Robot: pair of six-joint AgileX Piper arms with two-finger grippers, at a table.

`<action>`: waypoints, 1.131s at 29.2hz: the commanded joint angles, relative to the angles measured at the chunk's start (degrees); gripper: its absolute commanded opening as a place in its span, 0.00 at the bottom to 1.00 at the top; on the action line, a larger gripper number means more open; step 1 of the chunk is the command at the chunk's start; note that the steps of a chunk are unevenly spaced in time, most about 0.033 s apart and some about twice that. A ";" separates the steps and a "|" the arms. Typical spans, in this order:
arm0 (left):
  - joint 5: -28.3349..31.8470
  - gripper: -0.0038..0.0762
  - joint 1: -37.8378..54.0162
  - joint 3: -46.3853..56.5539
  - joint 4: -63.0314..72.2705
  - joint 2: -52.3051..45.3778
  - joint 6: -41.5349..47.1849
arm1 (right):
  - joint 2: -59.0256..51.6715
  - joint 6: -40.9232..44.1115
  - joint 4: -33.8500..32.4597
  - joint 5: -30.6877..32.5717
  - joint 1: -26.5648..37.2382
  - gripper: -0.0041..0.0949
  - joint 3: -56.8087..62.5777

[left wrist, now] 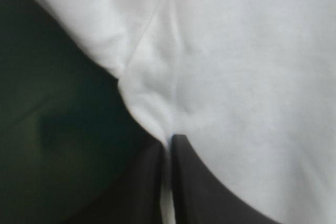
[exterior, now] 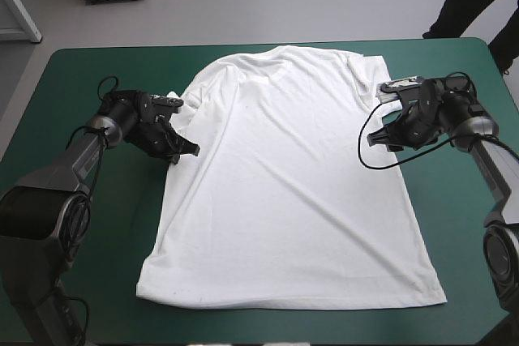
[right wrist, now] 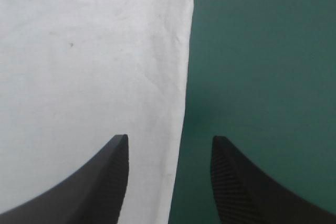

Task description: Fold the cloth

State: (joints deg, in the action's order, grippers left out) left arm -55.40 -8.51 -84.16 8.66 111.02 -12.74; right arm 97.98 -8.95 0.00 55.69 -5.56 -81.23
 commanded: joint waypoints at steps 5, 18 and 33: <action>-1.99 0.02 -0.55 -0.46 7.37 -0.19 -3.28 | 3.96 -1.05 0.61 -1.48 1.25 0.52 -5.86; -4.59 0.02 -1.13 -4.39 10.33 -0.41 -5.91 | 12.81 -1.05 3.53 0.70 1.62 0.52 -15.13; -5.27 0.02 -1.13 -4.49 10.10 -0.41 -7.03 | 19.06 -1.53 7.15 7.51 1.62 0.42 -14.79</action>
State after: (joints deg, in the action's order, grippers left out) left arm -59.66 -9.11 -87.56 17.50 113.01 -19.38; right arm 117.58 -10.16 4.49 60.43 -4.33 -95.60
